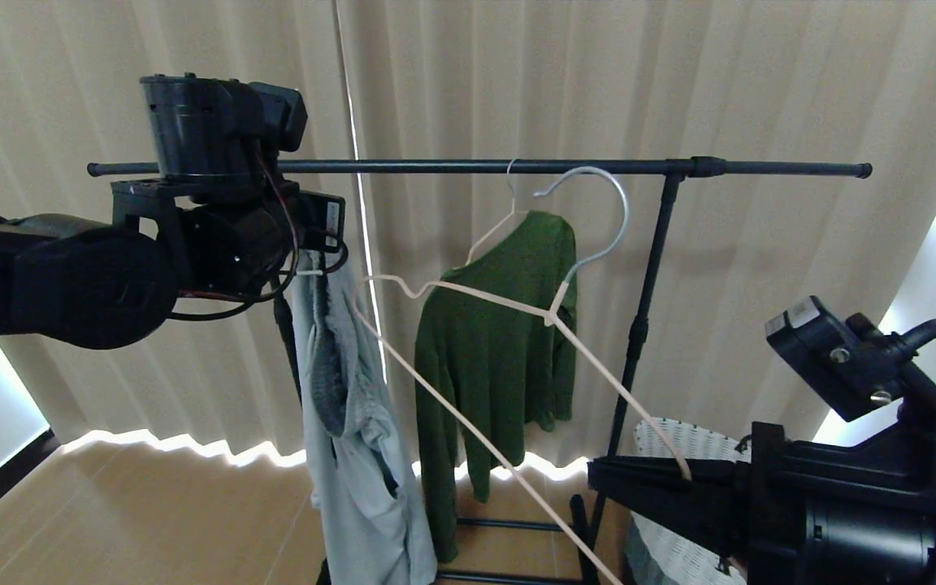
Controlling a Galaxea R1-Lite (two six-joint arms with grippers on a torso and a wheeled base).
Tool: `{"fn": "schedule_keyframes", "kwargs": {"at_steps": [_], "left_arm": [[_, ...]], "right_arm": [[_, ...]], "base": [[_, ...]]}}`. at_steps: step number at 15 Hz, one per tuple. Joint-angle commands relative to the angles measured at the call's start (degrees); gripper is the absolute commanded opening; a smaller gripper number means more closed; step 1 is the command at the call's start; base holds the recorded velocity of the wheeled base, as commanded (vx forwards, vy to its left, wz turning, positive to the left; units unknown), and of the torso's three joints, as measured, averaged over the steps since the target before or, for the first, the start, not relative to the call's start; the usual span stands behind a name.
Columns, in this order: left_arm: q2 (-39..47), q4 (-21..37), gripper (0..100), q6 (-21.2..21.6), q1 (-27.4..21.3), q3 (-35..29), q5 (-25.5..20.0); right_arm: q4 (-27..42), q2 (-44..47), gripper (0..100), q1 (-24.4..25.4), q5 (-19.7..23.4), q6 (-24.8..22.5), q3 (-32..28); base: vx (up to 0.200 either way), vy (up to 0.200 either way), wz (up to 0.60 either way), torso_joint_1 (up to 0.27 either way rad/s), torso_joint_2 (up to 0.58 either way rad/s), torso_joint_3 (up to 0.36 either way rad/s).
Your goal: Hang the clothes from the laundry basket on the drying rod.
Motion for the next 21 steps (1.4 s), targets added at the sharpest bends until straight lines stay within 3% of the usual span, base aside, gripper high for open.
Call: {"fn": "schedule_keyframes", "kwargs": {"at_steps": [1,4,10,13,21], "left_arm": [[-0.13,-0.01,0,0.0,-0.1,0.25,0.01],[-0.04,-0.1,0,0.09,-0.01,0.25,0.01],[0.4,-0.01,0,0.17,0.17,0.16,0.19],[2.51,-0.28,0,0.26,1.66,-0.8,3.88],[1.02,-0.1,0,0.09,1.22,-0.28,3.97]], "right_arm": [[-0.84,2.78,0,0.19,0.02,0.03,-0.08],[-4.18,4.36,0,0.54,0.28,-0.14,0.18],[-5.23,5.5,0,1.94,0.55,-0.14,-0.34],[-5.41,5.06,0,3.44,0.55,-0.14,-0.34],[-5.41,9.81,0,2.82,-0.33,-0.06,-3.25]], "base": [[0.0,0.0,0.0,0.0,0.0,0.0],[0.0,0.0,0.0,0.0,0.0,0.0],[0.0,0.0,0.0,0.0,0.0,0.0],[0.0,0.0,0.0,0.0,0.0,0.0],[0.0,0.0,0.0,0.0,0.0,0.0]]}}
